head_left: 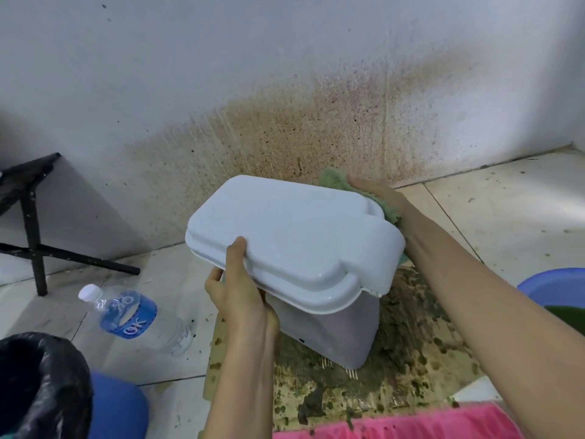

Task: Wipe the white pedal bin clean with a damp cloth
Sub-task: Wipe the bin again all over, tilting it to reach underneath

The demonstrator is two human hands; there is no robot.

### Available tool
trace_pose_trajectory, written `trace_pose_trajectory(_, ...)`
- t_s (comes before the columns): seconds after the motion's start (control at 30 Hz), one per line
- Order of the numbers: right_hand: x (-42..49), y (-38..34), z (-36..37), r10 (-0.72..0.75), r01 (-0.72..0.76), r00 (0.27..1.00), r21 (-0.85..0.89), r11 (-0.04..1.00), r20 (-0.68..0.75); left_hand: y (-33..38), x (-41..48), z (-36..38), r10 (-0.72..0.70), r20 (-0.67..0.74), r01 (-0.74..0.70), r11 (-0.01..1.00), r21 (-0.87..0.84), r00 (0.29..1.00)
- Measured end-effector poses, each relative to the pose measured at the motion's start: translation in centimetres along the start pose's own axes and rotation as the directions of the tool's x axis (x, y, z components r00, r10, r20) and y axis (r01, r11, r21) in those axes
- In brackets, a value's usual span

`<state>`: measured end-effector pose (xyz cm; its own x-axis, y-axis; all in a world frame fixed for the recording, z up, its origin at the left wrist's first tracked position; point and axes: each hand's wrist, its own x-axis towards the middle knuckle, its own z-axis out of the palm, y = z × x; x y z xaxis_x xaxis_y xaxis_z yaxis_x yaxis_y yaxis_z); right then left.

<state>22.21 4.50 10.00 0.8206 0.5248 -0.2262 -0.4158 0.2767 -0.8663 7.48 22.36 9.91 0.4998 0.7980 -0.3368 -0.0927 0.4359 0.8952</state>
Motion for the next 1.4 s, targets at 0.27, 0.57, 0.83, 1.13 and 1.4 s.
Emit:
trace_pose_trajectory(0.27,-7.6,5.3,4.2,-0.212,0.299,0.925,0.258,0.919,-0.316,4.8,2.2,0.4,-0.112,0.288,0.042,0.97,0.237,0.951)
trace_pose_trajectory(0.57,-10.3,7.6,7.7,-0.217,0.412,0.706,0.142,0.9,-0.674,5.1,3.8,0.6,-0.226,0.458,-0.054,0.852,0.521,0.86)
trace_pose_trajectory(0.83,-9.2,2.9,7.8,-0.684,0.462,0.638,-0.535,0.707,-0.353,3.6,2.7,-3.0,-0.218,0.44,-0.055,0.847,0.528,0.871)
trace_pose_trajectory(1.13,-8.9,3.2,12.9,-0.401,0.339,0.811,-0.901,-0.272,0.426,2.7,3.5,-3.3,-0.163,0.448,-0.034,0.916,0.399,0.879)
trace_pose_trajectory(1.4,-11.9,4.7,13.7,-0.292,0.441,0.725,-0.747,-0.498,0.623,2.6,3.5,-3.5,-0.162,0.492,-0.027,0.935,0.355,0.856)
